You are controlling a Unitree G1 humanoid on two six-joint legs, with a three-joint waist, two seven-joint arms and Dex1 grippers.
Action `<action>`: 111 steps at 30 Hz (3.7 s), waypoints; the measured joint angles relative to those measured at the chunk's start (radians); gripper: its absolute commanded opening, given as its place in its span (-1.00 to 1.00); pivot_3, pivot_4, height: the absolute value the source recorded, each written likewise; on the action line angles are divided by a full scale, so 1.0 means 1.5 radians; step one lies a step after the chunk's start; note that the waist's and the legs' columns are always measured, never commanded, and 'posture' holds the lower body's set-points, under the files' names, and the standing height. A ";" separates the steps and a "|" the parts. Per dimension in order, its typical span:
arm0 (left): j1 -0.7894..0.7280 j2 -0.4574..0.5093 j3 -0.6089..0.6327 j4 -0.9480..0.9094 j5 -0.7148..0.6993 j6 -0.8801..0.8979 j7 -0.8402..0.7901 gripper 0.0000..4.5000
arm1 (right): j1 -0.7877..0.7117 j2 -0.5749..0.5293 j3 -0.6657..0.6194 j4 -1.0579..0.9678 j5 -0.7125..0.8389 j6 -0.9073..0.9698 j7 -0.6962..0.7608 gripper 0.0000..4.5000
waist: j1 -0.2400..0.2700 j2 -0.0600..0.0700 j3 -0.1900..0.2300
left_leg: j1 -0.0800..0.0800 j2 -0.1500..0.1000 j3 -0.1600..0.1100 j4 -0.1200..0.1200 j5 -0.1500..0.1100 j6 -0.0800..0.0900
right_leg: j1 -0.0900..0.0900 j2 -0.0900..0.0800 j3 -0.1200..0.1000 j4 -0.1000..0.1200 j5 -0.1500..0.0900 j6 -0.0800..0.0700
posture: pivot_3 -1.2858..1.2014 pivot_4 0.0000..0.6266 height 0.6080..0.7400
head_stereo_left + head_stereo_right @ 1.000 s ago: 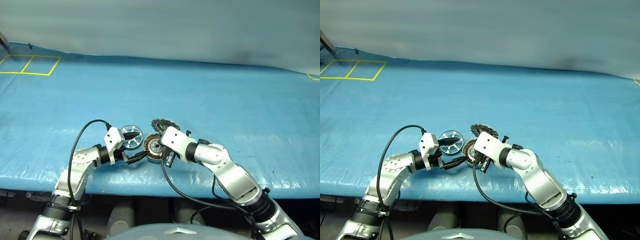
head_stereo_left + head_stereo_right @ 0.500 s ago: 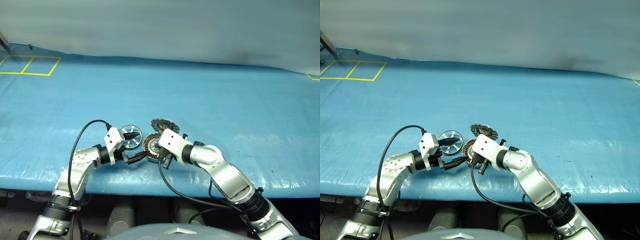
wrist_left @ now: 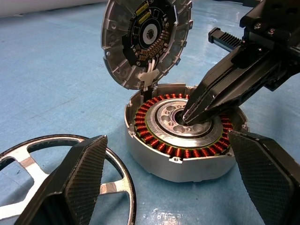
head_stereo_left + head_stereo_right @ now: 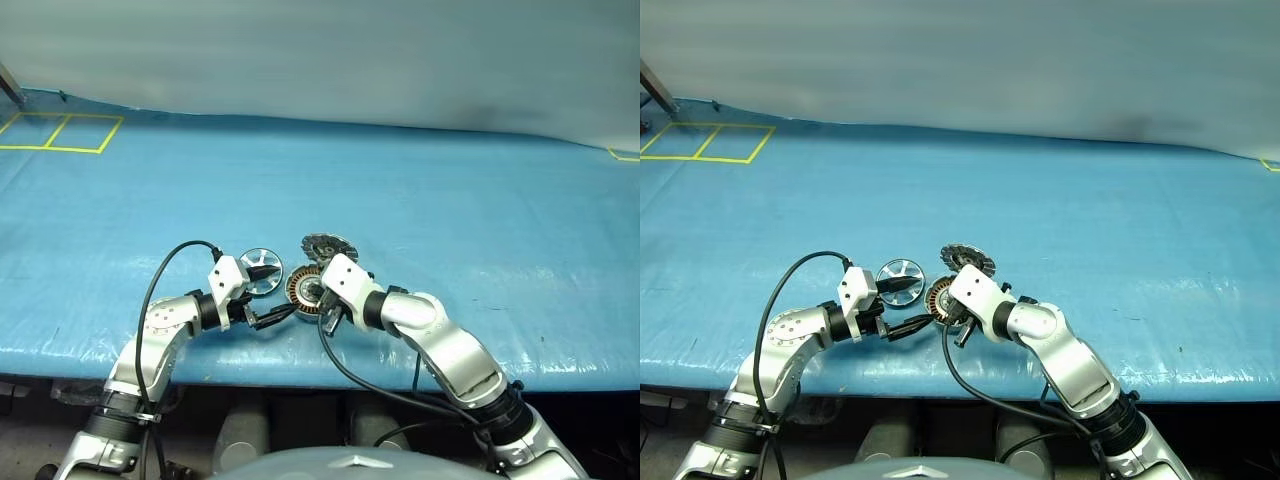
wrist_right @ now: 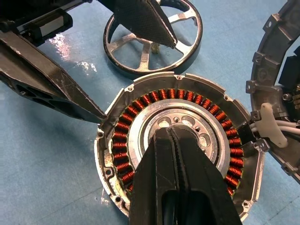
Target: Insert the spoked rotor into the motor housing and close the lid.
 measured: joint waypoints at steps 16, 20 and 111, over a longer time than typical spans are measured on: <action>-0.001 0.000 0.000 0.000 0.000 0.000 0.000 1.00 | -0.020 -0.026 -0.003 -0.017 -0.003 0.002 -0.014 -0.98 | -0.001 0.000 0.000 | 0.000 0.000 0.000 0.000 0.000 0.000 | 0.000 0.000 0.000 0.000 0.000 0.000 | 0.03 -0.52 1.00; -0.001 0.000 0.000 0.000 0.000 0.000 0.000 1.00 | -0.017 -0.027 0.002 -0.006 -0.003 0.001 -0.015 -0.98 | -0.001 0.000 0.000 | 0.000 0.000 0.000 0.000 0.000 0.000 | 0.000 0.000 0.000 0.000 0.000 0.000 | 0.03 -0.52 1.00; -0.395 0.159 -0.161 0.313 0.234 -0.180 -0.277 0.36 | 0.105 -0.040 -0.043 -0.018 0.012 -0.235 -0.014 -1.00 | 0.002 -0.001 0.009 | -0.002 0.000 0.000 0.002 0.000 0.000 | -0.001 0.003 0.003 0.001 0.001 0.001 | 0.03 -0.52 1.00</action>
